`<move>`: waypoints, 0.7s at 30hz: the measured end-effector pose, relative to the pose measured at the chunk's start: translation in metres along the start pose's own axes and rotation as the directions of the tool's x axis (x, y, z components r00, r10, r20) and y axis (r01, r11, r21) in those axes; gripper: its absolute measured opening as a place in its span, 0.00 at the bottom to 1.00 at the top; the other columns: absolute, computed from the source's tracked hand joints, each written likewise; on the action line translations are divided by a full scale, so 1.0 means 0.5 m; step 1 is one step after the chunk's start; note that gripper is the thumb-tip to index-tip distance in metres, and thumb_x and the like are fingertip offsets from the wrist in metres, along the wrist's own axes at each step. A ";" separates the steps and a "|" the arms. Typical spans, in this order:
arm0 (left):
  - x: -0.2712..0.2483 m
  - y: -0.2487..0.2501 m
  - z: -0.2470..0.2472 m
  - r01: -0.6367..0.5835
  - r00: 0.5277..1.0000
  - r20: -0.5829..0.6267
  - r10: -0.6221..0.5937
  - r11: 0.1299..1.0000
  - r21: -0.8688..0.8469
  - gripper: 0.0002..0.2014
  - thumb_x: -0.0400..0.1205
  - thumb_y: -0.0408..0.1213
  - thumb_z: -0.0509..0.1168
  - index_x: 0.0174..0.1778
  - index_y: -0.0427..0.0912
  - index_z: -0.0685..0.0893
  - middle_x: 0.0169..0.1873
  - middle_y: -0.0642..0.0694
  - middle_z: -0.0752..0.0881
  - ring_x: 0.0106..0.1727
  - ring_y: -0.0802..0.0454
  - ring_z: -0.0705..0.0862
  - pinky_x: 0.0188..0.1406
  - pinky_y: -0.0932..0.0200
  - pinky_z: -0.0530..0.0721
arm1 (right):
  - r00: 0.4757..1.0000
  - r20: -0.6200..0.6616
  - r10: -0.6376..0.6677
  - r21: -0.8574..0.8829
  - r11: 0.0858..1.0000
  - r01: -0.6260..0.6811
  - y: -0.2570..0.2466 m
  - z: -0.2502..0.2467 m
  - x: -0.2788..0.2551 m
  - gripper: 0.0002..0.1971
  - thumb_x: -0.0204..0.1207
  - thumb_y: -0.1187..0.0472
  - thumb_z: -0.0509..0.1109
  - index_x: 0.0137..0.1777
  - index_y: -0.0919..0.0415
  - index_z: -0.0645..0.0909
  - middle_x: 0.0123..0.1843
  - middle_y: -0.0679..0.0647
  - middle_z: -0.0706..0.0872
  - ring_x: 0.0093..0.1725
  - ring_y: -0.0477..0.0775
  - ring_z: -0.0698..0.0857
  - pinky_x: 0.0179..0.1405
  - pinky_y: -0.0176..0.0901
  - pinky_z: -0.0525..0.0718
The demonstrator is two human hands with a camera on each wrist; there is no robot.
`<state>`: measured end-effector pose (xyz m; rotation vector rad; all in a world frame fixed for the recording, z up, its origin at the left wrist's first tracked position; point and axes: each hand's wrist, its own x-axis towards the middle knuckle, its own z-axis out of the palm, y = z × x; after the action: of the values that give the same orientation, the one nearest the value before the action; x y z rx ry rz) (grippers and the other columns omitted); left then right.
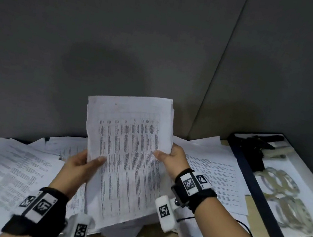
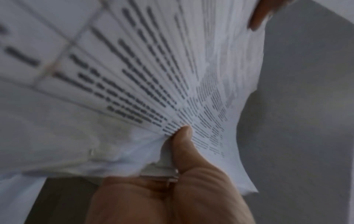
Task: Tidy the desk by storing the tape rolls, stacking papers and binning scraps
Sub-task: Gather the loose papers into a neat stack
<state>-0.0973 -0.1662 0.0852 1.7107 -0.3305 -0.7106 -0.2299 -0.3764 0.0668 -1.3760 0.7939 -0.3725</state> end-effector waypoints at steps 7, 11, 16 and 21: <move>-0.009 -0.083 0.040 0.140 0.976 -0.186 -0.114 0.981 0.131 0.07 0.83 0.31 0.62 0.55 0.41 0.81 0.40 0.46 0.87 0.39 0.50 0.84 0.31 0.59 0.77 | 0.971 -0.058 0.234 -0.172 0.955 -0.241 0.096 -0.059 -0.005 0.13 0.74 0.71 0.69 0.55 0.58 0.79 0.51 0.61 0.87 0.41 0.55 0.86 0.40 0.44 0.85; -0.005 -0.126 0.034 0.203 0.954 -0.254 -0.158 0.966 0.162 0.09 0.83 0.36 0.63 0.57 0.40 0.83 0.40 0.42 0.88 0.41 0.42 0.86 0.39 0.52 0.84 | 0.965 -0.116 0.234 -0.632 0.733 -0.254 0.144 -0.136 -0.022 0.26 0.70 0.68 0.73 0.66 0.52 0.71 0.58 0.53 0.78 0.52 0.52 0.80 0.46 0.45 0.84; -0.002 -0.167 0.023 0.280 0.921 -0.337 -0.197 0.934 0.221 0.07 0.81 0.34 0.64 0.53 0.41 0.84 0.39 0.40 0.89 0.40 0.38 0.88 0.47 0.37 0.87 | 0.979 -0.035 0.201 -0.964 0.253 -0.086 0.186 -0.177 -0.040 0.48 0.66 0.60 0.75 0.81 0.43 0.49 0.79 0.54 0.59 0.75 0.59 0.65 0.68 0.58 0.76; -0.009 -0.170 0.026 0.255 0.927 -0.340 -0.161 0.933 0.255 0.05 0.81 0.28 0.63 0.50 0.37 0.81 0.34 0.43 0.84 0.35 0.44 0.83 0.35 0.55 0.78 | 0.975 0.047 0.218 -0.992 0.128 0.019 0.213 -0.151 -0.019 0.54 0.66 0.56 0.76 0.82 0.43 0.39 0.84 0.56 0.47 0.81 0.64 0.56 0.76 0.69 0.63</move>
<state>-0.1217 -0.1509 0.0039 2.1350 -0.0271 -0.5472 -0.3107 -0.4047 -0.0324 -2.5834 1.0128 0.6037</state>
